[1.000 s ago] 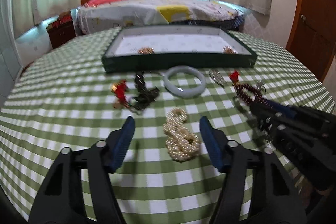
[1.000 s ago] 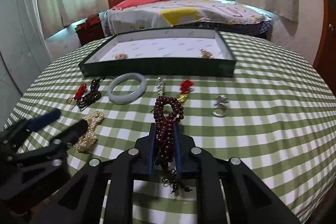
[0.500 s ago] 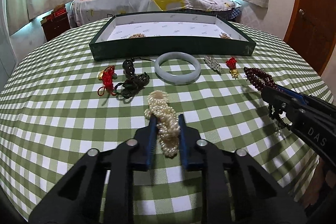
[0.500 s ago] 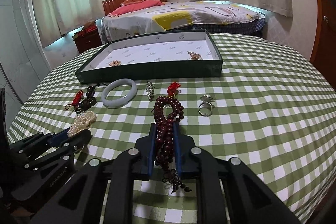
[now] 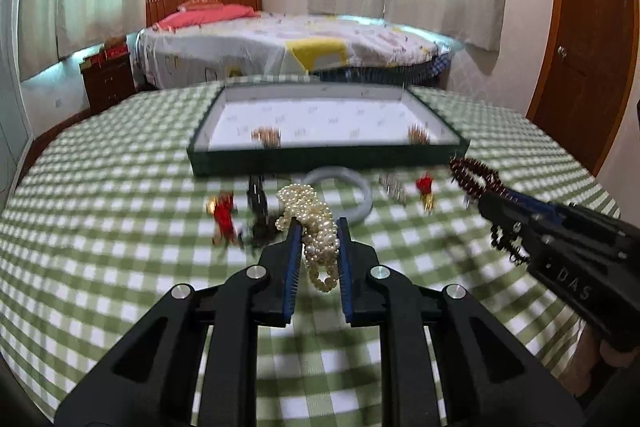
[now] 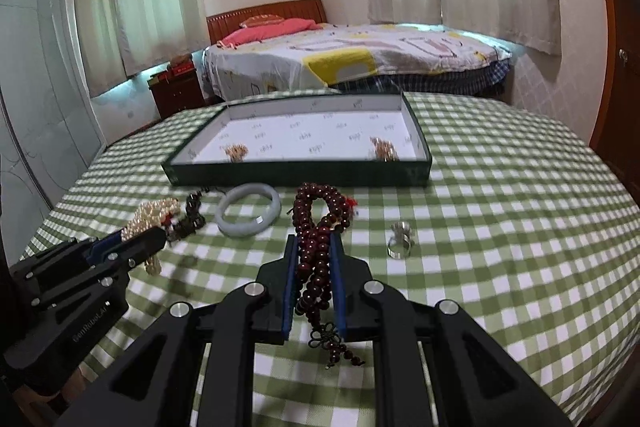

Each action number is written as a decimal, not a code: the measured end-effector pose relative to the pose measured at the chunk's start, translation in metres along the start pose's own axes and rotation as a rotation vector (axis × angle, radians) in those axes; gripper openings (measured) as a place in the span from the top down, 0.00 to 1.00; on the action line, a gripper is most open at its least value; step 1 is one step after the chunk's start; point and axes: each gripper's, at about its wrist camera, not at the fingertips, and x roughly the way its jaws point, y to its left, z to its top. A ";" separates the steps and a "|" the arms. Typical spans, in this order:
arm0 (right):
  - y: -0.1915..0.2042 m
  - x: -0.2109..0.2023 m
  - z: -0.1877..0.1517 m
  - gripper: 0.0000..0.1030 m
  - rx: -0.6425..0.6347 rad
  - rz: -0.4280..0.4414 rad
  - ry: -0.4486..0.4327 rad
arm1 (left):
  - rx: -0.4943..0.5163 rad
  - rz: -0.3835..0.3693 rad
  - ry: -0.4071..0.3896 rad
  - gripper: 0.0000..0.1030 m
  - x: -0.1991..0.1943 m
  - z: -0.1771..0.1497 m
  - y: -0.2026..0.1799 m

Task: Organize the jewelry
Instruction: 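Place the pearls in the box with the left tool while the right places the bracelet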

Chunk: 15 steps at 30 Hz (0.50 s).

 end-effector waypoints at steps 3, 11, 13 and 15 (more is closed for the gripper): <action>0.002 -0.002 0.013 0.84 -0.010 0.000 -0.028 | -0.001 -0.010 -0.044 0.84 -0.003 0.021 0.001; -0.003 0.014 0.061 0.84 -0.013 -0.006 -0.090 | -0.020 -0.025 -0.106 0.84 0.022 0.077 0.008; -0.004 0.024 0.071 0.84 -0.021 -0.012 -0.095 | -0.026 -0.029 -0.105 0.84 0.035 0.088 0.010; -0.005 0.036 0.081 0.84 -0.015 -0.009 -0.093 | -0.030 -0.034 -0.097 0.84 0.050 0.097 0.011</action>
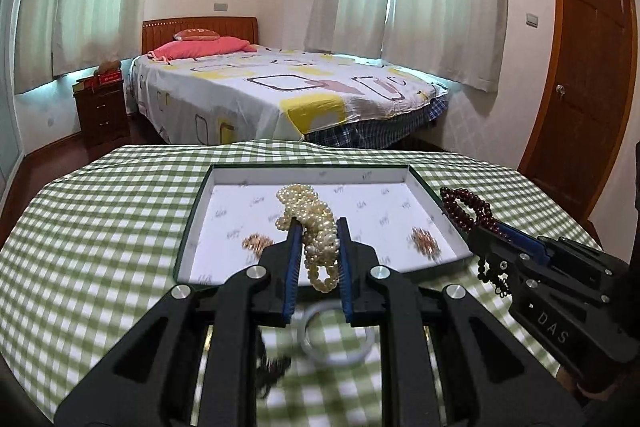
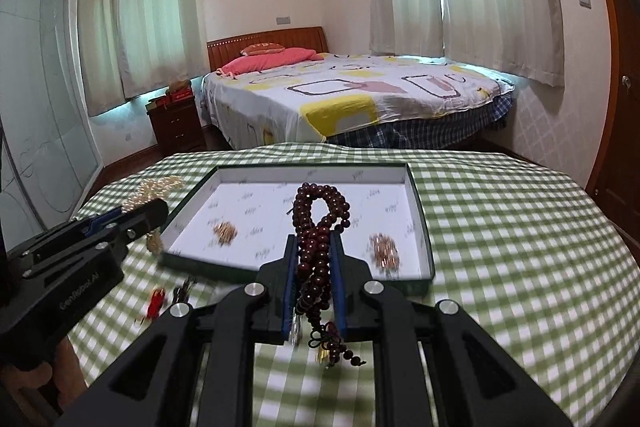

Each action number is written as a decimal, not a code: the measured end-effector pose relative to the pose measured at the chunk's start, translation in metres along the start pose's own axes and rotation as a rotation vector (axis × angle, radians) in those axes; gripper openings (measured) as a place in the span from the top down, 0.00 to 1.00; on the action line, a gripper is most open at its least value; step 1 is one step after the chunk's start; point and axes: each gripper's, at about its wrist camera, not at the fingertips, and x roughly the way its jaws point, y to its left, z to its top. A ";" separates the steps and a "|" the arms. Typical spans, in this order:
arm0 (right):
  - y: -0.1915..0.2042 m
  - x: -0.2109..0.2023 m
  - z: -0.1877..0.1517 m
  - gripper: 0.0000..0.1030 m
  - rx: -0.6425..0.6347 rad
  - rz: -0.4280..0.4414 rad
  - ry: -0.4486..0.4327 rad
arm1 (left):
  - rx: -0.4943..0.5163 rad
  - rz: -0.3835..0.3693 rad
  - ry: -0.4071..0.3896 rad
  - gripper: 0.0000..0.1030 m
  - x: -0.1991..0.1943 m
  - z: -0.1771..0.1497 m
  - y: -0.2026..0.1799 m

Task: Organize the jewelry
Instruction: 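Place the pearls in the box with the left tool while the right places the bracelet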

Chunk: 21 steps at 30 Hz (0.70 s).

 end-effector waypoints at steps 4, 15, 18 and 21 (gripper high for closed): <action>-0.003 0.025 0.012 0.84 0.002 -0.001 0.010 | -0.005 -0.009 0.040 0.84 0.034 0.008 0.000; -0.018 0.109 0.003 0.84 0.025 0.004 0.193 | 0.027 0.008 0.236 0.84 0.132 -0.010 0.006; -0.022 0.121 -0.001 0.84 0.034 0.010 0.239 | 0.032 0.002 0.273 0.83 0.144 -0.013 0.005; -0.023 0.128 -0.005 0.84 0.033 0.013 0.275 | 0.047 -0.001 0.300 0.83 0.150 -0.017 0.003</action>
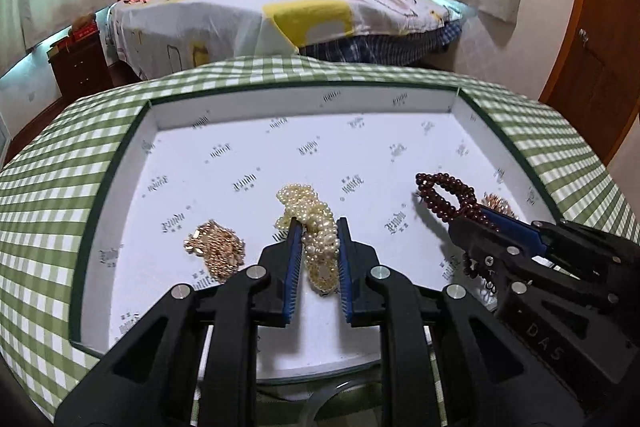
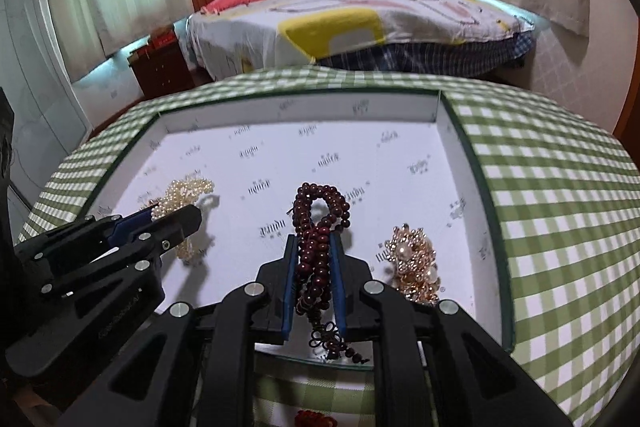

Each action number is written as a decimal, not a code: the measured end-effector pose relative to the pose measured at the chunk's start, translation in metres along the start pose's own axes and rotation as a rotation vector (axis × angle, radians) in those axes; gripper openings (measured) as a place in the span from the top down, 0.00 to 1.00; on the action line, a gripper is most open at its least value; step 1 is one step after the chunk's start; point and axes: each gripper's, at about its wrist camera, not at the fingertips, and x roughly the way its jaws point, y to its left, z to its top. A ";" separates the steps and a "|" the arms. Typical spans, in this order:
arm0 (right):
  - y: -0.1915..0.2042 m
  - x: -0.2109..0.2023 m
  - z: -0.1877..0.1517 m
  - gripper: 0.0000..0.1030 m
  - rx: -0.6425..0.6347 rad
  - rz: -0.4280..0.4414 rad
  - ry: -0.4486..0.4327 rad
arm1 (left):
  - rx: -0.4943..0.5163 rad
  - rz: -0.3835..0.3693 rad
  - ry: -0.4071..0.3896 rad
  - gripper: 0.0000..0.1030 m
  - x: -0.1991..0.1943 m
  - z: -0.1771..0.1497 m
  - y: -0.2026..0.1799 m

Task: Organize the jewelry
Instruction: 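Place the pearls in the box with the left tool while the right places the bracelet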

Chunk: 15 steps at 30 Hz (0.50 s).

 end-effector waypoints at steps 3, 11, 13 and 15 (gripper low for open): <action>-0.001 0.004 0.000 0.84 -0.002 0.009 0.021 | 0.006 -0.006 0.021 0.83 0.004 0.000 -0.001; -0.005 0.005 0.000 0.69 0.008 0.010 0.038 | -0.004 -0.003 0.035 0.57 0.007 0.002 -0.001; -0.007 0.005 0.000 0.64 0.009 0.008 0.037 | -0.018 -0.004 0.031 0.53 0.005 0.002 0.002; -0.007 0.002 0.000 0.62 0.004 0.000 0.029 | -0.028 -0.006 0.027 0.50 0.002 0.001 0.005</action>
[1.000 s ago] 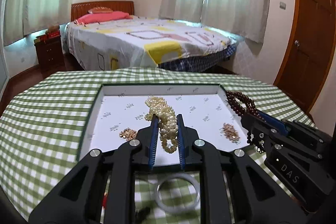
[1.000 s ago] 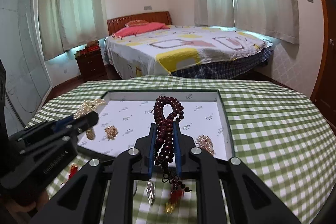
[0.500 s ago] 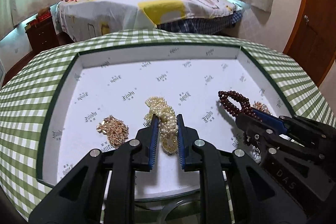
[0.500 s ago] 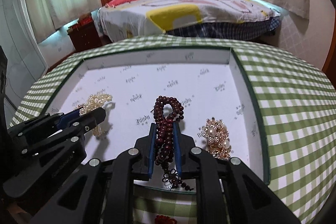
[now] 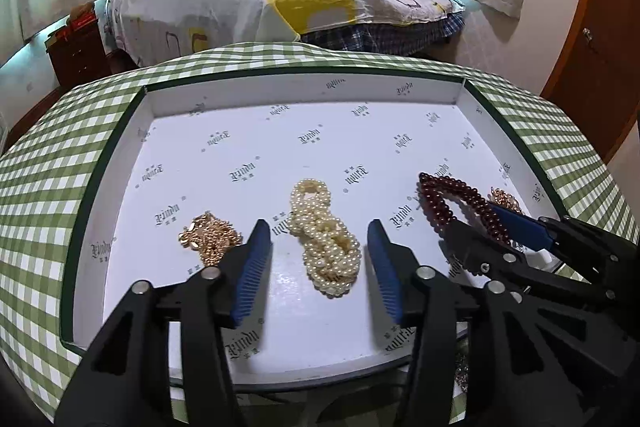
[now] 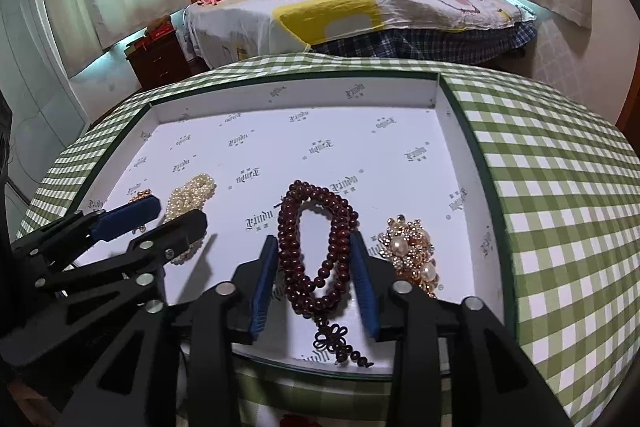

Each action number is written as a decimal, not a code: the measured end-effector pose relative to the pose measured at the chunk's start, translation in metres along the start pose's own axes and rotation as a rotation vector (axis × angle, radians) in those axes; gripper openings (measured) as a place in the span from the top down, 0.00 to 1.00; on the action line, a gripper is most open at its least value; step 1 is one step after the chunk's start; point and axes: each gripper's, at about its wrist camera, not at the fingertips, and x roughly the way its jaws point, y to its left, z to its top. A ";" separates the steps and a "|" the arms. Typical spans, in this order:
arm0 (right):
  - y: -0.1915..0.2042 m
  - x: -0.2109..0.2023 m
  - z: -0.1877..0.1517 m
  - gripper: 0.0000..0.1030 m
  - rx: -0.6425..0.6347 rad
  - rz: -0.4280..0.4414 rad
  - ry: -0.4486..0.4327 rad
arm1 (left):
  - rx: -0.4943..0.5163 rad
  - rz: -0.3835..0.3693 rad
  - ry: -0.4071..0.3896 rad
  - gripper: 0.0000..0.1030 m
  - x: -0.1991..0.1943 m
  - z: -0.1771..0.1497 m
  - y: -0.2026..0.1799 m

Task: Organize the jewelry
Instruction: 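Place the pearls in the box with the left tool while the right places the bracelet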

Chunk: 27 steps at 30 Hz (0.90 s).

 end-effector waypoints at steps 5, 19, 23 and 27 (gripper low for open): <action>-0.002 -0.008 0.001 0.54 0.002 -0.005 -0.023 | -0.011 0.009 -0.023 0.41 -0.012 0.001 0.004; 0.004 -0.052 0.002 0.49 -0.017 -0.032 -0.126 | 0.029 0.074 -0.233 0.28 -0.083 -0.001 0.000; 0.007 -0.070 -0.002 0.47 -0.018 -0.054 -0.172 | 0.006 0.083 -0.312 0.25 -0.109 -0.008 0.005; 0.007 -0.088 -0.009 0.46 -0.017 -0.073 -0.218 | -0.007 0.106 -0.363 0.24 -0.129 -0.017 0.012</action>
